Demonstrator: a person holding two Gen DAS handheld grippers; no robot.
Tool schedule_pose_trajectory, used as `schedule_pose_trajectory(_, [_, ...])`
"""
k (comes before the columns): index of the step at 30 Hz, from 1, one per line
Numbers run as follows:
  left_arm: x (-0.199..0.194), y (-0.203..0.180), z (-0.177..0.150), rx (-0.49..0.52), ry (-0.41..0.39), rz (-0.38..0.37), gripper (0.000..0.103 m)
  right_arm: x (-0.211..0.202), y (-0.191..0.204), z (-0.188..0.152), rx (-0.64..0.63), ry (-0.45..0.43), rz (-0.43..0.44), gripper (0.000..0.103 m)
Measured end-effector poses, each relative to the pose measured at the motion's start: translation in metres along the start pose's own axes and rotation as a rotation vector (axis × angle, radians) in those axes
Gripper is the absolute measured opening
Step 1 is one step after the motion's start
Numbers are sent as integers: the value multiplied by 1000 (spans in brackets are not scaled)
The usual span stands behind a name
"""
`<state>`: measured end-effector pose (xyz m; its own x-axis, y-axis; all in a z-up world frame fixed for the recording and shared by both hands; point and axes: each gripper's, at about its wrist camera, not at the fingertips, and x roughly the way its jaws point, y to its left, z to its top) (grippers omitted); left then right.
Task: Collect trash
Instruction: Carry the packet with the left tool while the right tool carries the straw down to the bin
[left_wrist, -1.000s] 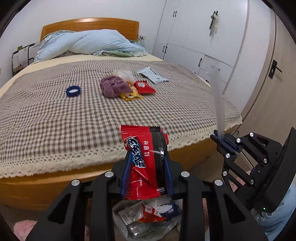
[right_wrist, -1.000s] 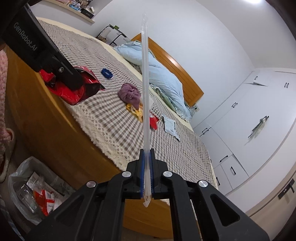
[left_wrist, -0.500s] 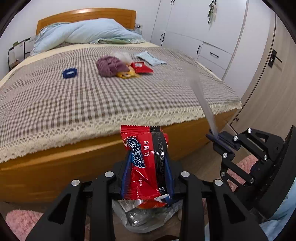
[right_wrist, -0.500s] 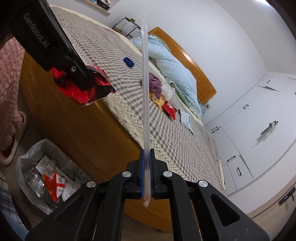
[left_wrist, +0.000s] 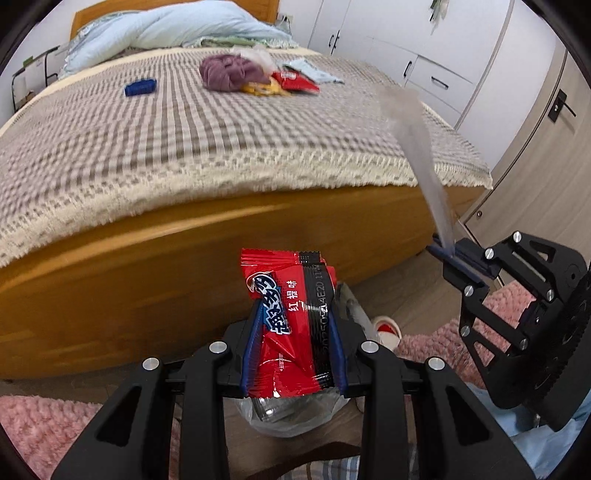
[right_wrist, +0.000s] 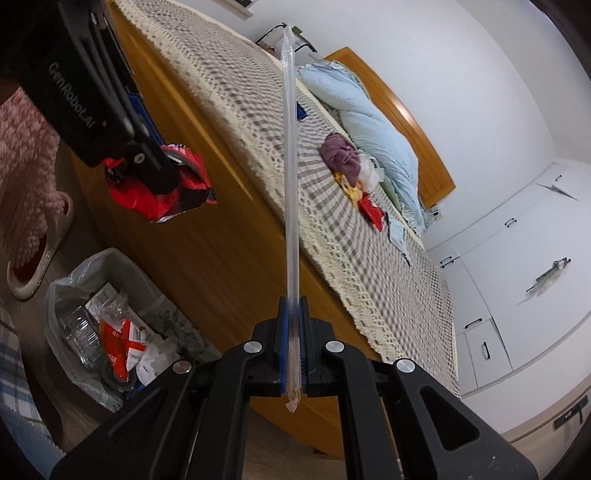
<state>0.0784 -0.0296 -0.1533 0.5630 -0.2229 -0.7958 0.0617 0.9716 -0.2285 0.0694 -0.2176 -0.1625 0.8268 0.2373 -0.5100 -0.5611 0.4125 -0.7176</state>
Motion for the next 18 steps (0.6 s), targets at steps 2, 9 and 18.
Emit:
schedule_pose_trajectory(2, [6, 0, -4, 1, 22, 1, 29, 2, 3, -2, -9, 8, 9, 5])
schedule_pose_trajectory(9, [30, 6, -15, -10, 90, -1, 29, 12, 14, -9, -41, 37, 43, 5])
schedule_pose_trajectory(18, [60, 16, -21, -30, 163, 4, 29, 27, 27, -19, -81, 77, 86, 5])
